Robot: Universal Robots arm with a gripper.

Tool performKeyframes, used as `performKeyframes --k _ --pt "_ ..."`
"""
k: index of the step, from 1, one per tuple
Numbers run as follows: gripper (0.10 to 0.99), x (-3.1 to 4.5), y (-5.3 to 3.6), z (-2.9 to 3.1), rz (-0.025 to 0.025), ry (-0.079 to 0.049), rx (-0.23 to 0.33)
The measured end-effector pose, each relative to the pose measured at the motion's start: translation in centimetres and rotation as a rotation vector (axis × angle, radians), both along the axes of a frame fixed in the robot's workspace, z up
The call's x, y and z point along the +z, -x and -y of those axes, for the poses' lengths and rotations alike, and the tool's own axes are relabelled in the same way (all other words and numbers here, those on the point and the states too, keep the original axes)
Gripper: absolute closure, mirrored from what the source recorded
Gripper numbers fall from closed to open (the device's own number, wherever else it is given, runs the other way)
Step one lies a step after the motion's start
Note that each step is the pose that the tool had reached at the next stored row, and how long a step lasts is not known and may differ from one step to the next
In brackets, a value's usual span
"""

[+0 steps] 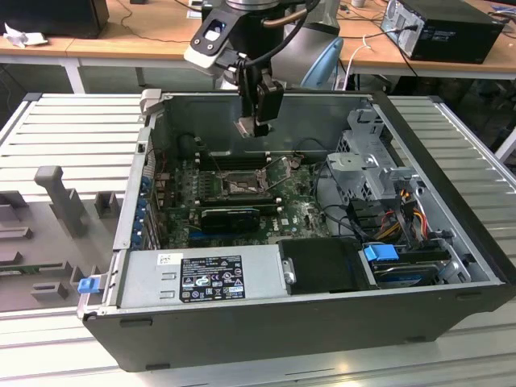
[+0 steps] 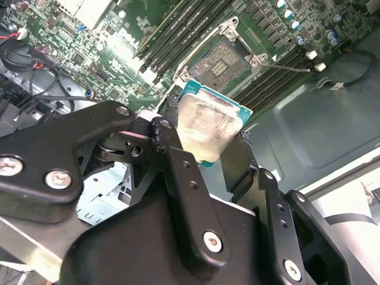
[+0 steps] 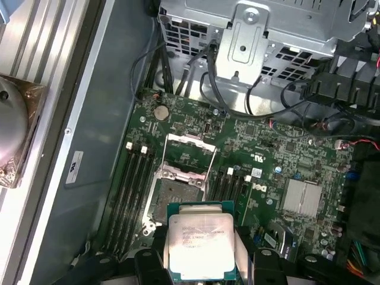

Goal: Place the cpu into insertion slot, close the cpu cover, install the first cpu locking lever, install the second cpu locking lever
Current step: 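Place the cpu into insertion slot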

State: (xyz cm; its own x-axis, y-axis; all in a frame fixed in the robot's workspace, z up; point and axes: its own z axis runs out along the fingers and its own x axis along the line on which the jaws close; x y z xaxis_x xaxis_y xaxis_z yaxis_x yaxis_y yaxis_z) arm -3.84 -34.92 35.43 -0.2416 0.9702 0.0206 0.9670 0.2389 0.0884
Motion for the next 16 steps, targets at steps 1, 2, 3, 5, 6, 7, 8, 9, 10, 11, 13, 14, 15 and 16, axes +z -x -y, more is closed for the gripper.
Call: performKeyframes --k 1,2,3,5,6,7,8,9,10,11,13,14,15,16 --pt "0.557 0.00 0.00 0.00 0.0000 0.000 -0.005" --pt "0.557 -0.01 0.00 0.00 0.0000 0.000 -0.008" --pt "0.557 -0.01 0.00 0.00 0.0000 0.000 -0.011" --pt "0.557 -0.01 0.00 0.00 0.0000 0.000 -0.018" --pt "0.557 -0.01 0.00 0.00 0.0000 0.000 -0.020" --pt "0.557 -0.02 0.00 0.00 0.0000 0.000 -0.023" --pt "0.557 -0.02 0.00 0.00 0.0000 0.000 -0.026" --pt "0.557 -0.02 0.00 0.00 0.0000 0.000 -0.028" --pt "0.557 -0.02 0.00 0.00 0.0000 0.000 -0.033" --pt "0.557 -0.03 0.00 0.00 0.0000 0.000 -0.036" --pt "0.557 -0.04 0.00 0.00 0.0000 0.000 -0.043" --pt "0.557 -0.04 0.00 0.00 0.0000 0.000 -0.045" --pt "0.557 -0.04 0.00 0.00 0.0000 0.000 -0.047" --pt "0.557 -0.04 0.00 0.00 0.0000 0.000 -0.049"
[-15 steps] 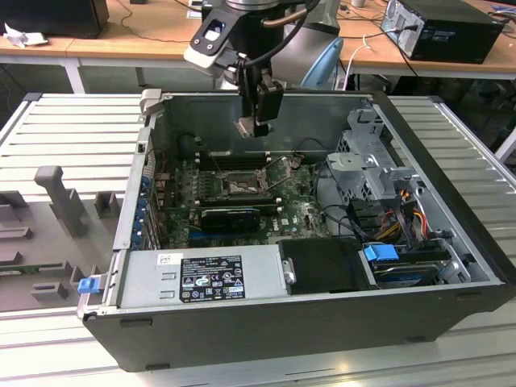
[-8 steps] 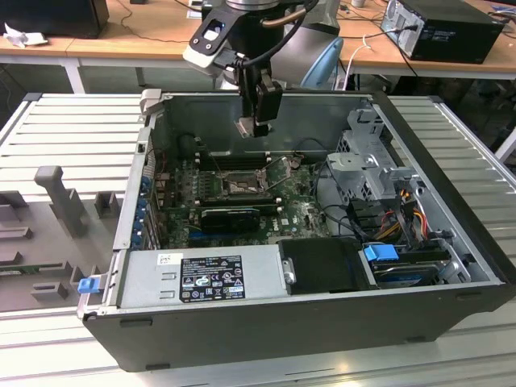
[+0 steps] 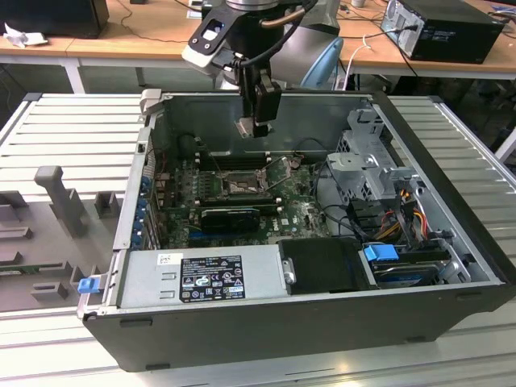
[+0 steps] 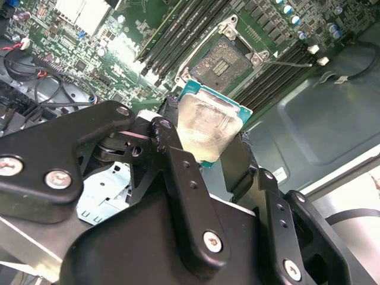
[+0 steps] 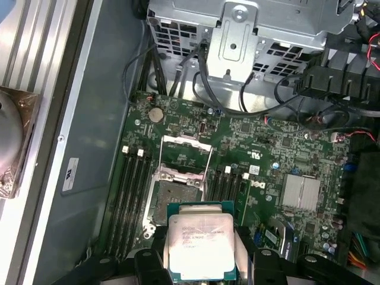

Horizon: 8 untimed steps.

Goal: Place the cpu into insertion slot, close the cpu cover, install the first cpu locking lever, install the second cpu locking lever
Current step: 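Place the cpu into insertion slot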

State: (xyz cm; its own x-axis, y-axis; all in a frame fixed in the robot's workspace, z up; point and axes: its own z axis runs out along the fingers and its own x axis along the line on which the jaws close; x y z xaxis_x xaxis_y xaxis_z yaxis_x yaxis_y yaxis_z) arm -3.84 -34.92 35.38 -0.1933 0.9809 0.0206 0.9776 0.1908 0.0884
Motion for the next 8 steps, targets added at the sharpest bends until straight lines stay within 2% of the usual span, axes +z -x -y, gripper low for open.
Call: performKeyframes --k 8 --pt "0.557 -0.03 0.00 0.00 0.0000 0.000 -0.027"
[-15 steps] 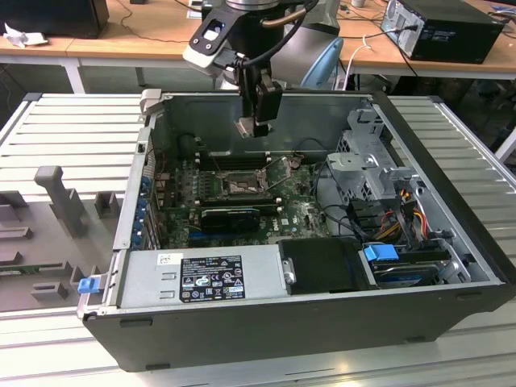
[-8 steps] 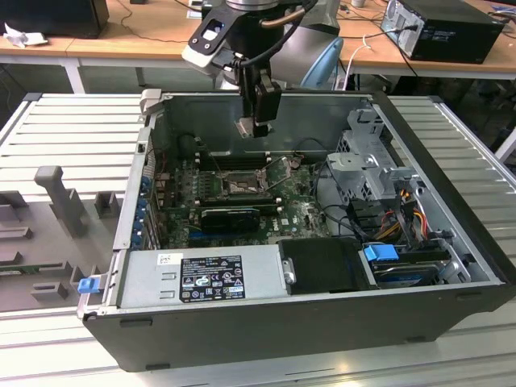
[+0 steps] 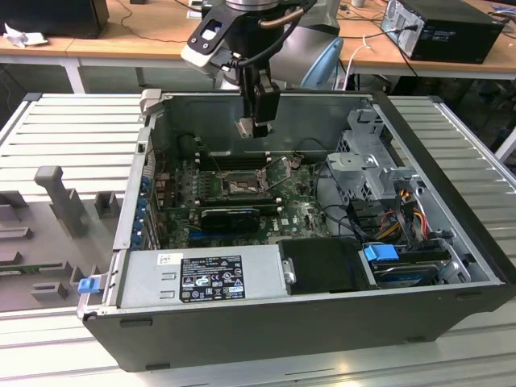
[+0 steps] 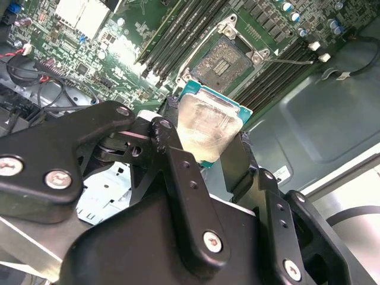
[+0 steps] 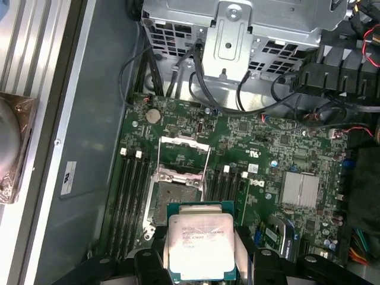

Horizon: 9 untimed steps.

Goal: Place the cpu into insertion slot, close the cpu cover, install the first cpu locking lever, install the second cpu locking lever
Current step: 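Place the cpu into insertion slot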

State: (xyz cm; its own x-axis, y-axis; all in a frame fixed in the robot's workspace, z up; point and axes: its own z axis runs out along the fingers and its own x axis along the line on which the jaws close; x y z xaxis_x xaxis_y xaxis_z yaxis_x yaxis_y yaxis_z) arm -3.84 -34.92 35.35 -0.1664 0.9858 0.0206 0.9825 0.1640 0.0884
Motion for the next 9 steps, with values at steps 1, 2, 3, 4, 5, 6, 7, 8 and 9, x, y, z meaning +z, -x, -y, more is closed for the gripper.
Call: performKeyframes --k 1,2,3,4,5,6,7,8,9 --pt "0.557 0.00 0.00 0.00 0.0000 0.000 -0.002" --pt "0.557 -0.01 0.00 0.00 0.0000 0.000 -0.004" --pt "0.557 0.00 0.00 0.00 0.0000 0.000 -0.006" --pt "0.557 -0.01 0.00 0.00 0.0000 0.000 -0.008" --pt "0.557 -0.01 0.00 0.00 0.0000 0.000 -0.010" --pt "0.557 -0.02 0.00 0.00 0.0000 0.000 -0.014" --pt "0.557 -0.02 0.00 0.00 0.0000 0.000 -0.016" --pt "0.557 -0.02 0.00 0.00 0.0000 0.000 -0.019" --pt "0.557 -0.03 0.00 0.00 0.0000 0.000 -0.020"
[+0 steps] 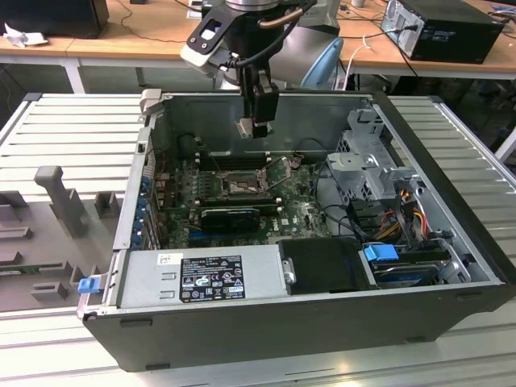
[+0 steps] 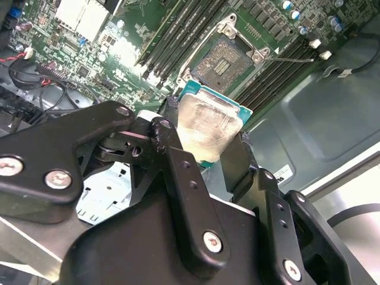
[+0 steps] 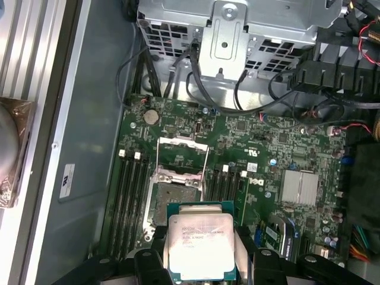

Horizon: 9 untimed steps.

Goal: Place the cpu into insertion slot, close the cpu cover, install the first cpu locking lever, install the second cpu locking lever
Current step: 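Place the cpu into insertion slot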

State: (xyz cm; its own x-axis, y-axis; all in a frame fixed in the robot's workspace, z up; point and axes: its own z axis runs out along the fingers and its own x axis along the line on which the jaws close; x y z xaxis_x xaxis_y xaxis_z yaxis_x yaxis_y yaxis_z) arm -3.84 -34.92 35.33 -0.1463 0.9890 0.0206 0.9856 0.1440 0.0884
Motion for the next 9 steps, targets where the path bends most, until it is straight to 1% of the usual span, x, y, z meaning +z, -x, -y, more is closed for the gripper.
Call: performKeyframes --k 9 --pt "0.557 -0.04 0.00 0.00 0.0000 0.000 -0.020"
